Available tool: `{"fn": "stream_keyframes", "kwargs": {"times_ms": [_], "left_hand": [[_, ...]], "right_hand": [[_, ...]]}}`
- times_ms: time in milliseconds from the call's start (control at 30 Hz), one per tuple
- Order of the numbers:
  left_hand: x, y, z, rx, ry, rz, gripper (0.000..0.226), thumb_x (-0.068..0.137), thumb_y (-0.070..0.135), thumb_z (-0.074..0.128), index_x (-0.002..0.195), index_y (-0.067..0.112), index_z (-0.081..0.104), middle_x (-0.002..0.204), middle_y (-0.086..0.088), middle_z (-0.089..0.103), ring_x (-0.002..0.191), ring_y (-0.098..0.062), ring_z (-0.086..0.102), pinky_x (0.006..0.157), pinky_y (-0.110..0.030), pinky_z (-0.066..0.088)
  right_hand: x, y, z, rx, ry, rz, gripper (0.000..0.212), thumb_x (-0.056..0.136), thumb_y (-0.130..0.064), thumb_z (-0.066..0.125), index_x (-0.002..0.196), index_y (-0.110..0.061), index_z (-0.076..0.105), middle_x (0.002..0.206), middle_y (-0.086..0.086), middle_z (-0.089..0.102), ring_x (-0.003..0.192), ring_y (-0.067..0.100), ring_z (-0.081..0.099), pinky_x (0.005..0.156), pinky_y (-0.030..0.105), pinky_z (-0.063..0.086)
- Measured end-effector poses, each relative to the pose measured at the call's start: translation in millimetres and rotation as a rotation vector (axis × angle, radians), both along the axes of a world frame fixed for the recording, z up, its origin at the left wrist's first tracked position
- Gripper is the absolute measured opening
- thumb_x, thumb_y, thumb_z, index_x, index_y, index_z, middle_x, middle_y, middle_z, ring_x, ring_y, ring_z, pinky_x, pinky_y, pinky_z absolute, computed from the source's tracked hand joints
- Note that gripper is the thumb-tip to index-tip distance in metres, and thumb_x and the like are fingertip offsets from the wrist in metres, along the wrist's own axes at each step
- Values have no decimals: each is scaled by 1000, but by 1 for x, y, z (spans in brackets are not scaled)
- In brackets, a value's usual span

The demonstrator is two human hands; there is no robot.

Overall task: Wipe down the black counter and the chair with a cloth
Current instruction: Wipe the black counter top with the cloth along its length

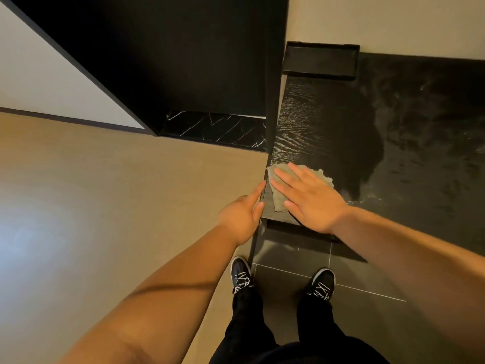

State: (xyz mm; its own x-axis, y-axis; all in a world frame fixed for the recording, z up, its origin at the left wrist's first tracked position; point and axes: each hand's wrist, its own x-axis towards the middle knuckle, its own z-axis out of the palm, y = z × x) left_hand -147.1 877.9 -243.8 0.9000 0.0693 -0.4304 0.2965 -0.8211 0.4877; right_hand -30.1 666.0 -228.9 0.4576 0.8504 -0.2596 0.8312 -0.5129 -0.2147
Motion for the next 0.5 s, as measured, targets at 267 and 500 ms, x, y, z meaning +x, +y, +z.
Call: {"fn": "stream_keyframes", "kwargs": {"times_ms": [267, 500], "left_hand": [[19, 25, 14, 152, 16, -309, 69, 111, 48, 36, 165, 46, -7, 152, -8, 48, 111, -29, 65, 87, -48, 57], [37, 33, 34, 124, -49, -295, 56, 109, 29, 48, 159, 27, 24, 150, -12, 53, 115, -32, 65, 89, -39, 49]], "right_hand": [[-14, 30, 0, 21, -63, -464, 66, 106, -49, 19, 165, -20, 22, 174, 5, 13, 159, 35, 5, 129, 53, 9], [-52, 4, -11, 15, -75, -327, 64, 107, -50, 24, 165, -24, 22, 174, -1, 10, 161, 26, 4, 130, 46, 5]]}}
